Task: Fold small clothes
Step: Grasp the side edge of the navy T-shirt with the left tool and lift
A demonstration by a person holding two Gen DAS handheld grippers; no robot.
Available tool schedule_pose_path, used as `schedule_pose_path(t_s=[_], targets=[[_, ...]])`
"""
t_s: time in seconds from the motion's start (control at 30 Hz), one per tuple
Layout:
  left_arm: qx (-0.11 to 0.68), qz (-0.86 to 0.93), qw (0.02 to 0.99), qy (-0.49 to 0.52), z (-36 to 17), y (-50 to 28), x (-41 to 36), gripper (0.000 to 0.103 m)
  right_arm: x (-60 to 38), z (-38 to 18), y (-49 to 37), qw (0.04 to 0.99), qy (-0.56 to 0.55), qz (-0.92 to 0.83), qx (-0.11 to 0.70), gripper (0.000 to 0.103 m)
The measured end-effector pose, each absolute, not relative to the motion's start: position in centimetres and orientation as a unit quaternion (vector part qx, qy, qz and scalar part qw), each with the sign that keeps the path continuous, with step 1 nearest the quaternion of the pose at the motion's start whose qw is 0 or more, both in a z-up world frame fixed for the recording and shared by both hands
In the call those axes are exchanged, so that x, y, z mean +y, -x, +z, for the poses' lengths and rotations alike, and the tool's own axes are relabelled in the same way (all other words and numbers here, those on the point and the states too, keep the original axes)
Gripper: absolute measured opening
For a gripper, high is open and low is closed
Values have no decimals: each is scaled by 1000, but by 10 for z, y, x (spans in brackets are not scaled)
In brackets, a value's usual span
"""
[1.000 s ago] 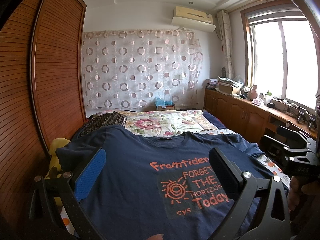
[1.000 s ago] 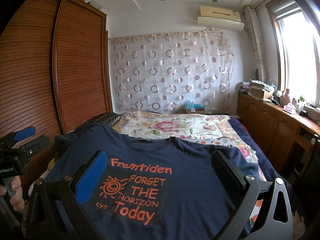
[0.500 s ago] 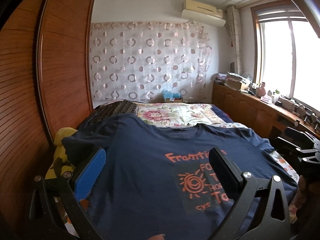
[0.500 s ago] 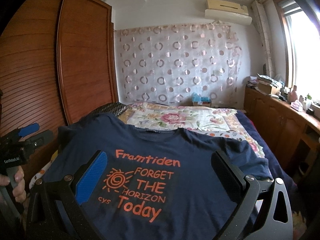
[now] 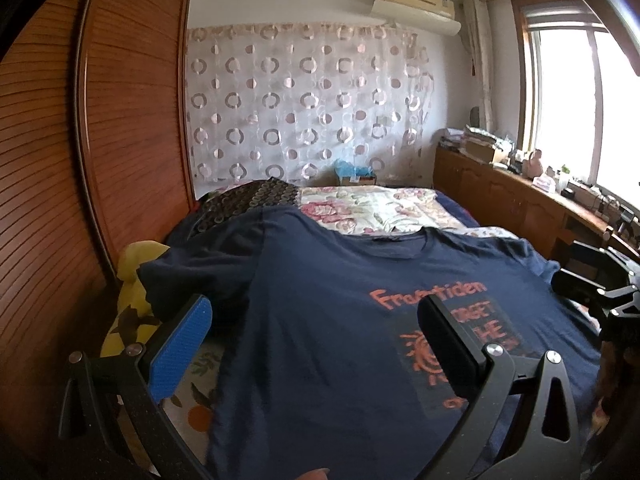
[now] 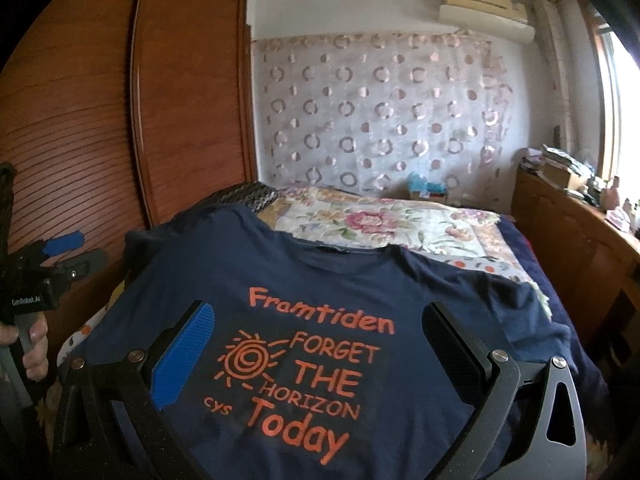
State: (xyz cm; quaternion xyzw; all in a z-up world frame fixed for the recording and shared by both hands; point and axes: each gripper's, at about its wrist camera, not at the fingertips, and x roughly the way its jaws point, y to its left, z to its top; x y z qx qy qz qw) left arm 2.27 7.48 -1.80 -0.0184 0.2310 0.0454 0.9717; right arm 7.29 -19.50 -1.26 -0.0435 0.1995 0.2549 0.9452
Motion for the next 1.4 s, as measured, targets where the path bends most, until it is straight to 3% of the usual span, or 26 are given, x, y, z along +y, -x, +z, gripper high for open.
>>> schedule_pose_path(t_s=[0.47,0.63,0.9,1.07,1.3,1.33,1.37,1.4], targets=[[274,76,958,26,-29,-69,153,103,-177,-11,-138,924,63,297,232,103],[290,84,952,53,-30,-84,190,94,-168,-9,-164,916,76,309,245,103],[325,106,935,95,-42,-111,233,59,-149,-5,-207,901,88,329,269,103],[353,127,920,111,-56,-128,253,42,-138,-4,-227,896,93,337,275,103],[373,136,911,115,-67,-137,264,38,-131,-8,-235,893,93,341,278,103],[375,139,910,110,-67,-138,263,34,-130,-8,-237,893,93,341,278,103],[376,142,909,107,-67,-138,263,23,-131,-9,-237,893,93,340,279,103],[373,145,911,102,-66,-138,263,3,-131,-9,-238,893,92,339,279,103]])
